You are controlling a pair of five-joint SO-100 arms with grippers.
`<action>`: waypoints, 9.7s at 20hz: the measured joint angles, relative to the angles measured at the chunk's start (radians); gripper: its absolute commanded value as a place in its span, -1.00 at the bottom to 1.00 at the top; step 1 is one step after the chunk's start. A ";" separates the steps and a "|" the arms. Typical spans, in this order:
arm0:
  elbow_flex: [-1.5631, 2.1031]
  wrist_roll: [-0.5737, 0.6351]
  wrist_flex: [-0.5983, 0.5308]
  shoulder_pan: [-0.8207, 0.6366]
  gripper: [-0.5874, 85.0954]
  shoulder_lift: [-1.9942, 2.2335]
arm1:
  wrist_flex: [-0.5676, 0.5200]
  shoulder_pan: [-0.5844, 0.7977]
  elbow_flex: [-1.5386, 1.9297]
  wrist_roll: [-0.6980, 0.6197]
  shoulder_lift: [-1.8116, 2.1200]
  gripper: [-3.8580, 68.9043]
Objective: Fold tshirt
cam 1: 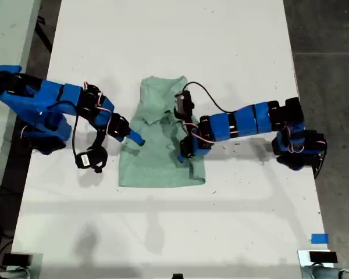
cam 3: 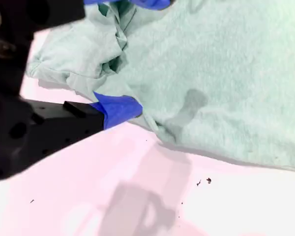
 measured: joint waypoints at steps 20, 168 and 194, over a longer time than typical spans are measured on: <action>-0.002 -0.164 0.144 0.084 -0.29 -0.054 | 0.541 0.114 -0.230 -0.175 0.255 0.06; -0.558 0.241 0.178 -0.282 -0.98 -0.411 | 0.301 0.285 -0.535 -0.360 -0.117 -0.91; 0.693 0.069 -0.133 -0.311 -0.98 1.270 | 0.431 0.492 0.914 -0.170 1.525 -0.88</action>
